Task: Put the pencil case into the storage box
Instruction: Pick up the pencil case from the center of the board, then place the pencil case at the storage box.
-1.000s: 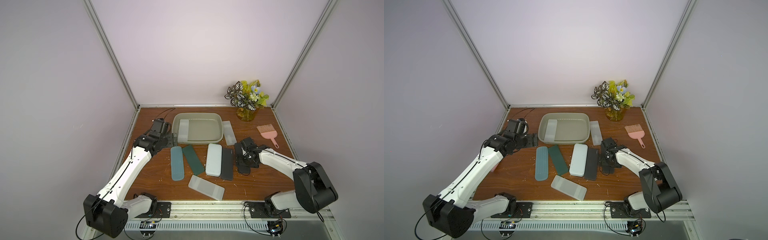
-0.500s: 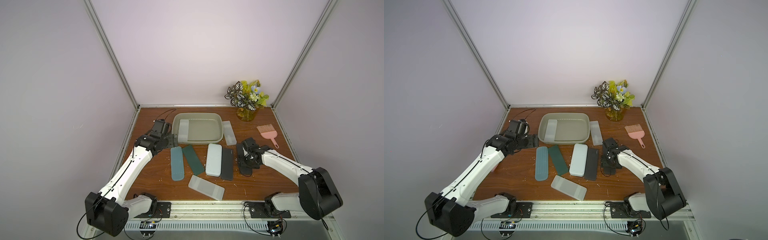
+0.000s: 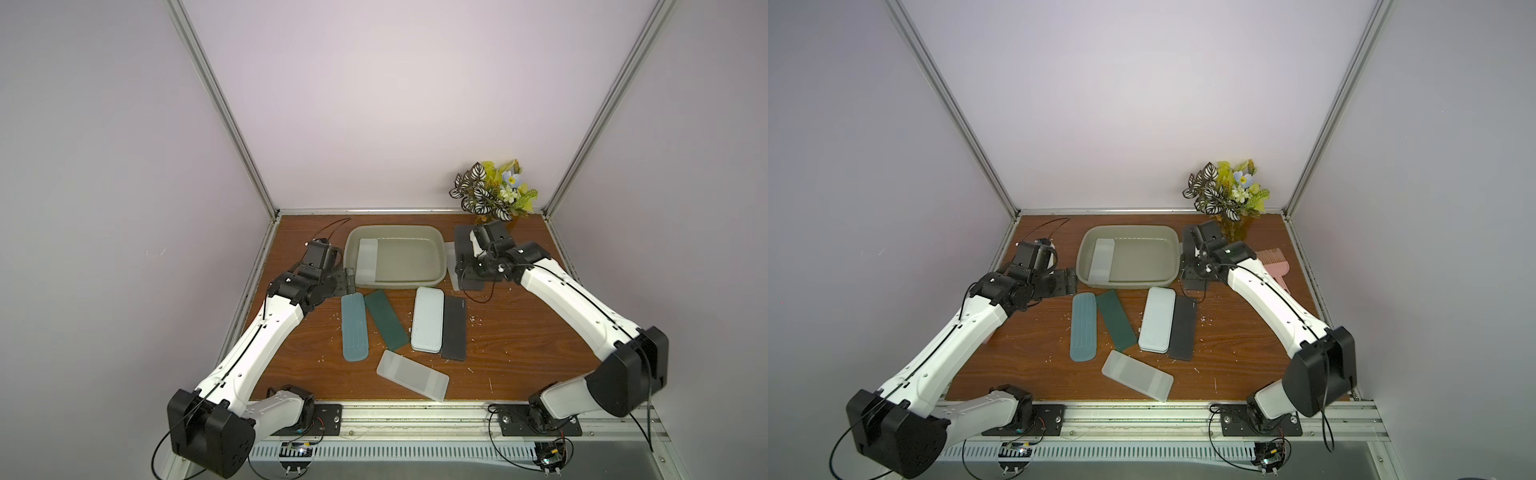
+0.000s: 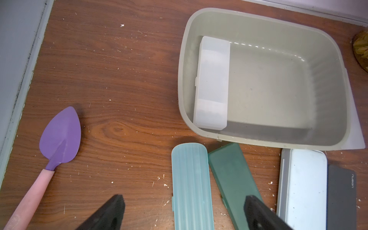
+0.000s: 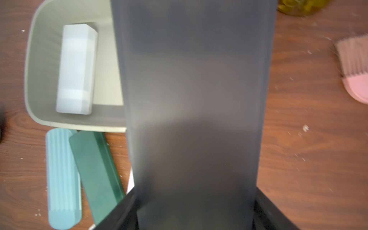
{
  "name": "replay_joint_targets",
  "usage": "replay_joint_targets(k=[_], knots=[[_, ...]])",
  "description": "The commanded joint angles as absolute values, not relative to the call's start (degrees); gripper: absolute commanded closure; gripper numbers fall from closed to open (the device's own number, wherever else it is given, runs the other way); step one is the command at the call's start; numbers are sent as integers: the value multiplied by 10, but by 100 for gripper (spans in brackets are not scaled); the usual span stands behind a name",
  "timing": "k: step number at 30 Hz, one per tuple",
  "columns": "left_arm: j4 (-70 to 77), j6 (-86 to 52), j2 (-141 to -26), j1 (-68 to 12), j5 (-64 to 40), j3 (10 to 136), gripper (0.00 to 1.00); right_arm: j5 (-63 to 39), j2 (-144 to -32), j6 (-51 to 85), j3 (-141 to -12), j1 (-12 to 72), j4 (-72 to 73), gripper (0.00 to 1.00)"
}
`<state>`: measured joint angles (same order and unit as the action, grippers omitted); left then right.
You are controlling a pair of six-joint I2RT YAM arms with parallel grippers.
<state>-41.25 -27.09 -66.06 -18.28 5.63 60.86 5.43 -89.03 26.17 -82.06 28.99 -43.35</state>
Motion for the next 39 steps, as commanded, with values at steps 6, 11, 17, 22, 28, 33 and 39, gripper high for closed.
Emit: replay_joint_targets(k=[6,11,17,22,28,33,39], knots=[[-407,-289,-632,-185,51,584,6,35,-1081,264,-1020,312,-424,41],[-403,-289,-626,-185,46,577,5,29,-1189,269,-1143,315,-453,41],[-393,-288,-624,-185,41,566,5,21,-1281,276,-1250,326,-491,42],[-385,-290,-624,-186,34,558,5,22,-1289,296,-1209,336,-461,42],[-384,-283,-626,-185,30,556,5,25,-1287,316,-1173,339,-439,42],[-384,-279,-629,-185,32,553,5,29,-1288,328,-1143,339,-423,42],[-382,-275,-634,-186,34,552,5,48,-1297,330,-1136,337,-424,42]])
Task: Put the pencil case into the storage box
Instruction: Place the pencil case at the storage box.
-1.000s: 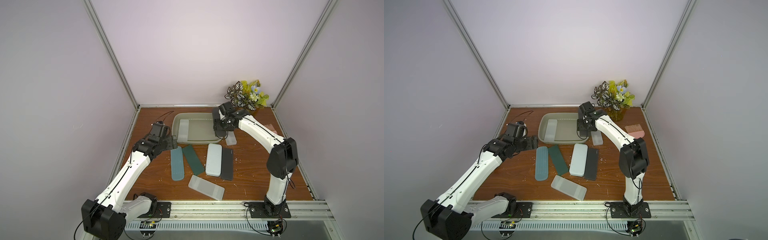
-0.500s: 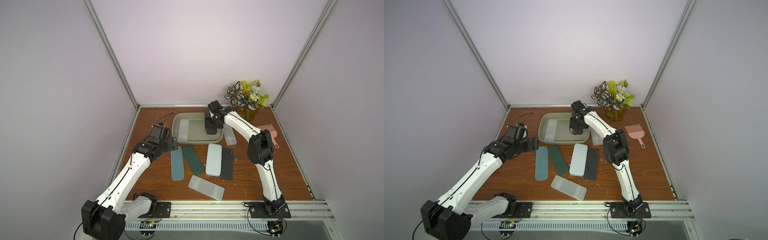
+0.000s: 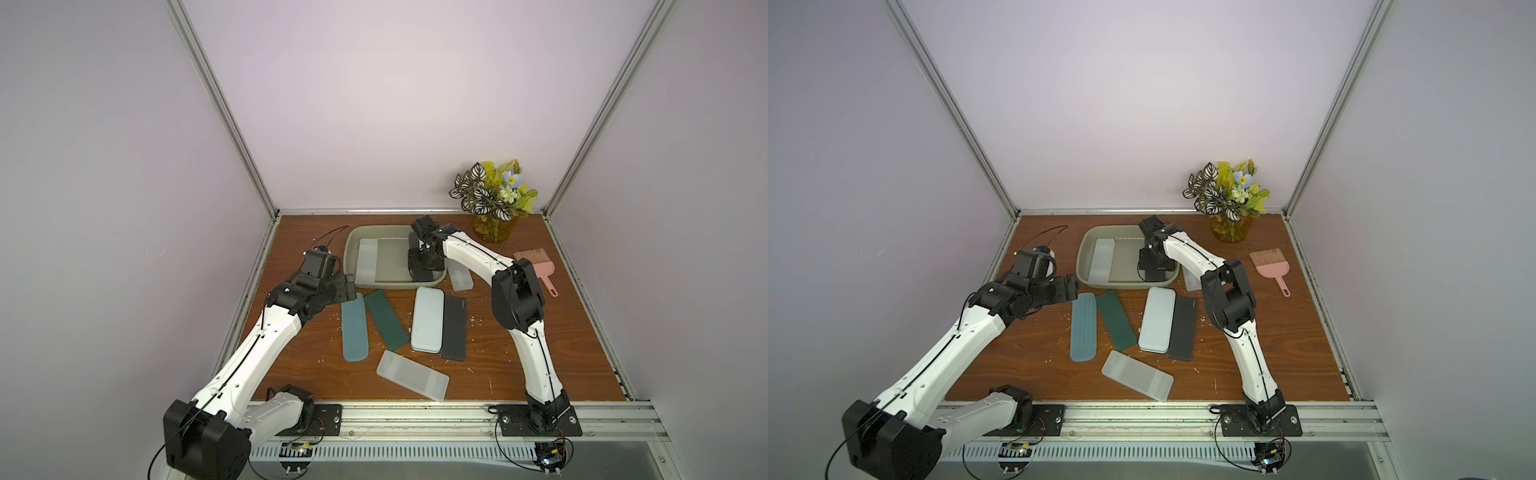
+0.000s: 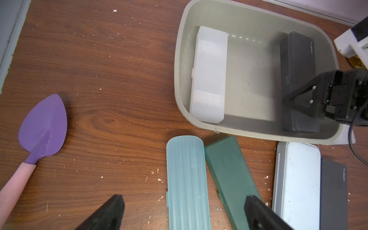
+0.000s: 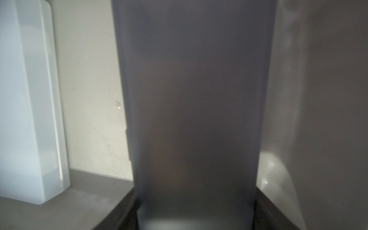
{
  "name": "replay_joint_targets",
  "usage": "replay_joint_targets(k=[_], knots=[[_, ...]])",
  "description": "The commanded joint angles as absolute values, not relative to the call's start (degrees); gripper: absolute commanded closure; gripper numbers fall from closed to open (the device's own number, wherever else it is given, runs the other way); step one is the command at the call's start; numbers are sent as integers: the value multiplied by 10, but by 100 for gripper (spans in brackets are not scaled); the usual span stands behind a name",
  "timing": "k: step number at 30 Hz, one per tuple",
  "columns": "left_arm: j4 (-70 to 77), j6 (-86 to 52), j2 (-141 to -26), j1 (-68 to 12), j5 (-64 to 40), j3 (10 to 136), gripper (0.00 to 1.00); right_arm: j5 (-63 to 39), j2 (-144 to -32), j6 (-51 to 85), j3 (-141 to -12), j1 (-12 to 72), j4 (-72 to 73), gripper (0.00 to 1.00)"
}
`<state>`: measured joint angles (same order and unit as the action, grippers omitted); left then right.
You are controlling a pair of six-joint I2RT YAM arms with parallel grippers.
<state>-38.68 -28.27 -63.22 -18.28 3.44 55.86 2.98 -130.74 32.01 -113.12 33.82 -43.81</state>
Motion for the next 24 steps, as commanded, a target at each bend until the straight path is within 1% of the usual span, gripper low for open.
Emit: replay_joint_targets(k=[1,6,17,21,24], knots=[[-382,-274,-635,-185,33,552,5,49,-1300,329,-1136,336,-426,42],[-381,-270,-637,-185,33,552,5,53,-1312,328,-1139,333,-438,39],[-382,-270,-641,-185,32,554,5,60,-1334,325,-1178,329,-474,27],[-381,-272,-643,-185,31,556,5,74,-1320,314,-1208,336,-487,20],[-381,-272,-644,-185,31,556,4,79,-1308,304,-1254,344,-509,14]])
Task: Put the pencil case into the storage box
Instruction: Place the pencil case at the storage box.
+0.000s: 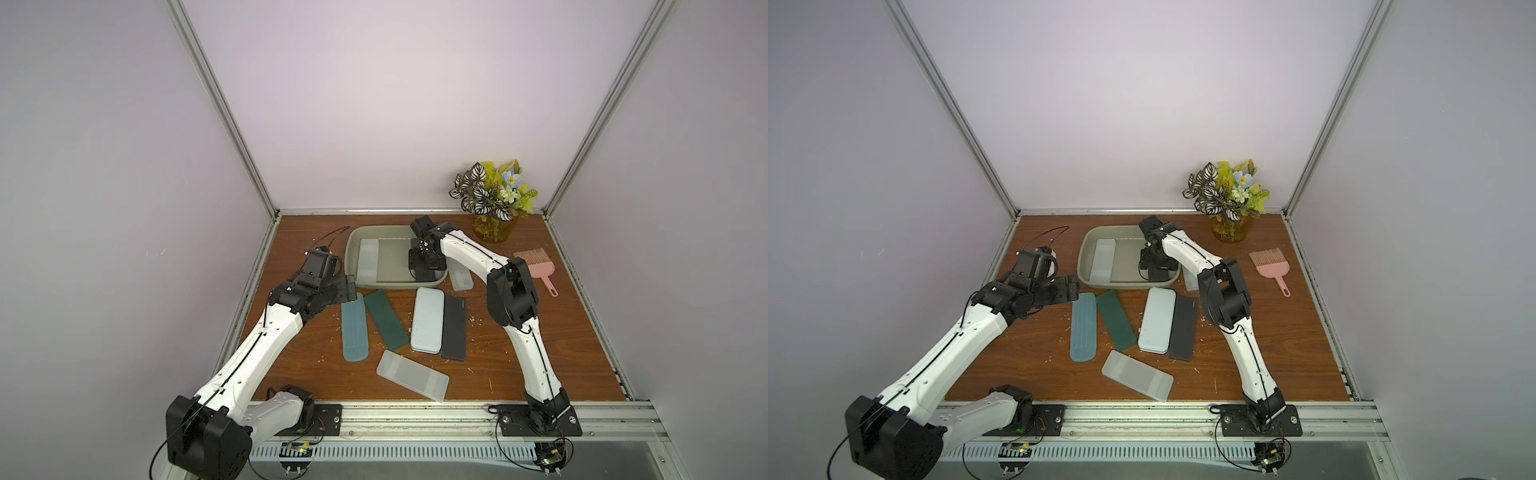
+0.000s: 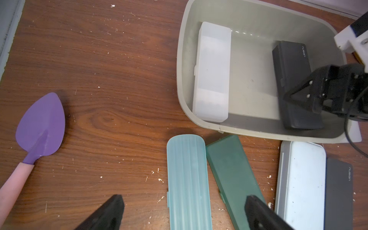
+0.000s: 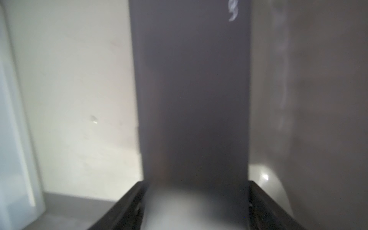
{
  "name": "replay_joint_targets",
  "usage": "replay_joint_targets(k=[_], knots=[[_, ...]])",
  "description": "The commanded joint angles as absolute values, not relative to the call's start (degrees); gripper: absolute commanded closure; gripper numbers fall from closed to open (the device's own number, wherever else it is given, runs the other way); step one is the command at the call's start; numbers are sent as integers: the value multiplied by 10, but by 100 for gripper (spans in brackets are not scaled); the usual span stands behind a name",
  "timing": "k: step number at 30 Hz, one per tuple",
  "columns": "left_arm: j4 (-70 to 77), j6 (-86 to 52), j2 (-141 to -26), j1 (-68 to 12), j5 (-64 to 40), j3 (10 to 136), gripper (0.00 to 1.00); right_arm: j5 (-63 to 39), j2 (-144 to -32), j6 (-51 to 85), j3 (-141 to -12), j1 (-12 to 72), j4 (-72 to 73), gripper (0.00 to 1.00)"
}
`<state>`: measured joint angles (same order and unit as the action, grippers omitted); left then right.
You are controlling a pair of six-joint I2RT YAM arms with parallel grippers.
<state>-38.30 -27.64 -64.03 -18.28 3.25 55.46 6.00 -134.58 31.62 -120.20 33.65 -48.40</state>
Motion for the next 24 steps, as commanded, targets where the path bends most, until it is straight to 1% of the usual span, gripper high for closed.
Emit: replay_joint_targets(k=[1,4,6,10,12,15,20,24], knots=[[-382,-273,-644,-185,30,556,4,82,-1306,301,-1275,347,-523,12],[-381,-275,-642,-185,28,555,4,92,-1297,291,-1326,355,-559,10],[-382,-277,-639,-185,26,553,4,98,-1278,287,-1335,356,-570,9],[-382,-279,-632,-185,25,547,4,133,-1212,276,-1288,356,-573,8],[-382,-280,-630,-185,23,543,4,152,-1176,269,-1246,351,-571,7],[-382,-282,-626,-186,21,538,4,169,-1112,259,-1143,333,-549,7],[-382,-283,-630,-186,20,535,4,166,-993,239,-937,288,-462,6],[-381,-285,-631,-186,20,534,4,153,-940,214,-810,266,-395,5]])
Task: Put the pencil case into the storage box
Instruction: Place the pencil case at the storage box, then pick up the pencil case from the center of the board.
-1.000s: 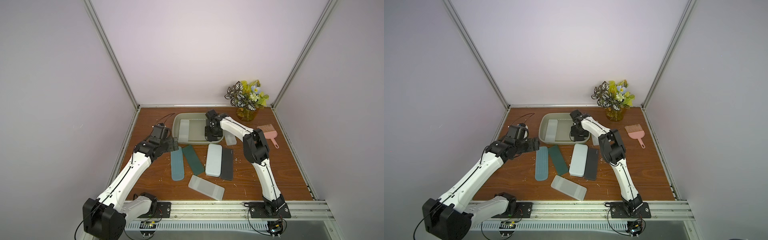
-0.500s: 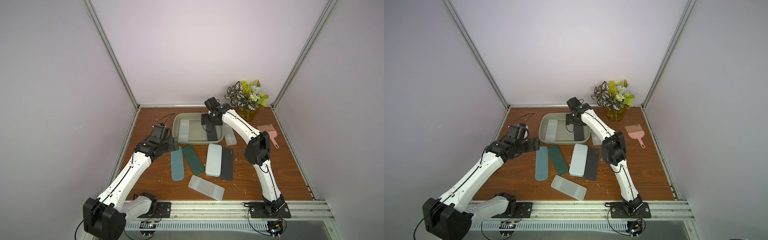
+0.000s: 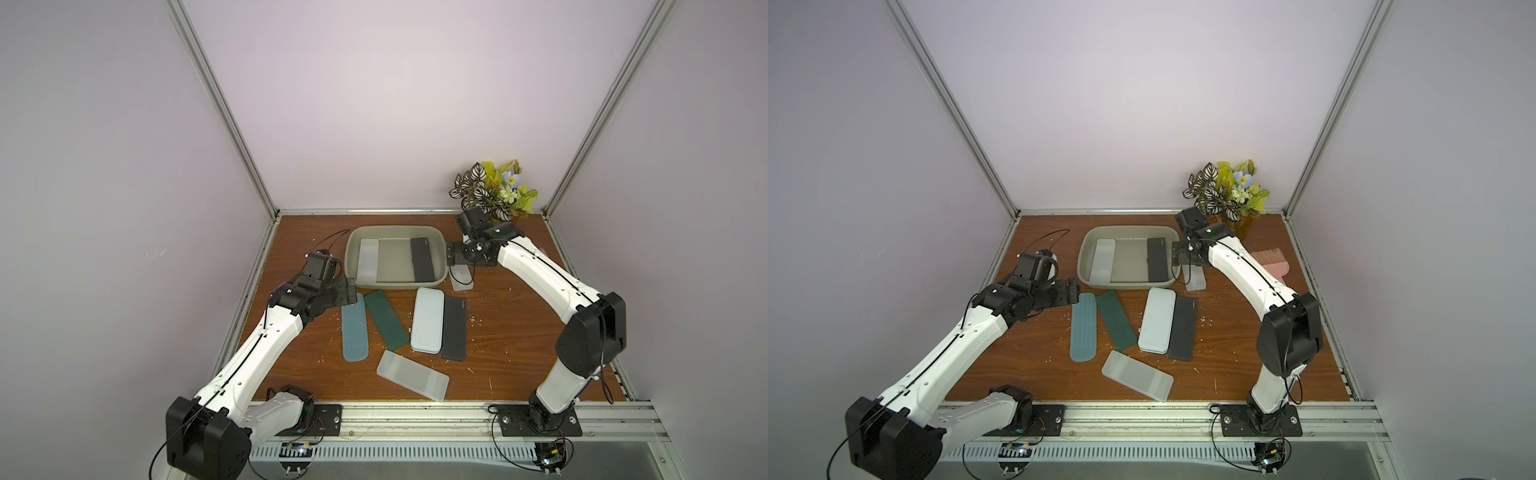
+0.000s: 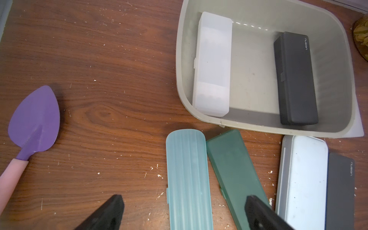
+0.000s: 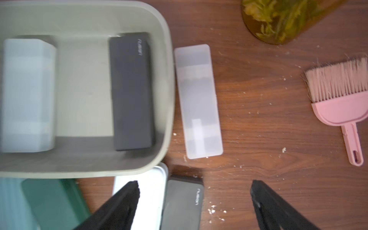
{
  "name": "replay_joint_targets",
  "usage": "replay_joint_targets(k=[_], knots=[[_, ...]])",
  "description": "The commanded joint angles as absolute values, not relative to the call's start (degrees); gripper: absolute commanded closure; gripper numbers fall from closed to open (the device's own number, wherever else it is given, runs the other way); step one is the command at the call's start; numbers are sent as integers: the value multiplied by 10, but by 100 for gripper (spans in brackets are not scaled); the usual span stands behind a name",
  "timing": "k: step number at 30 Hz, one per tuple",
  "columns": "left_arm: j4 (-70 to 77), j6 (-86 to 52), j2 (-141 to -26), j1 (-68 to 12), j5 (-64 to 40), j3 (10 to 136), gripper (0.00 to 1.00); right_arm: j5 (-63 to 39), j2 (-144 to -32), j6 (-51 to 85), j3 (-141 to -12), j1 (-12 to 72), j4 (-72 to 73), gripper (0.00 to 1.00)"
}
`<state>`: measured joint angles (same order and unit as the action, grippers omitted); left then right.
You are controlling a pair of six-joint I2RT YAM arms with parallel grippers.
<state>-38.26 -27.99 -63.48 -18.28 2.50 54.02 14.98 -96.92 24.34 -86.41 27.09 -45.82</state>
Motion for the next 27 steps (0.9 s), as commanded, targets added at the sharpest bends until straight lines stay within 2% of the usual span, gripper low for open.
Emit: replay_joint_targets(k=[1,7,27], knots=[[-381,-286,-631,-186,20,533,4,150,-934,208,-786,264,-381,4],[-382,-289,-631,-186,19,528,4,137,-932,182,-715,258,-324,1],[-382,-286,-629,-186,19,525,4,99,-1018,83,-668,241,-170,1]])
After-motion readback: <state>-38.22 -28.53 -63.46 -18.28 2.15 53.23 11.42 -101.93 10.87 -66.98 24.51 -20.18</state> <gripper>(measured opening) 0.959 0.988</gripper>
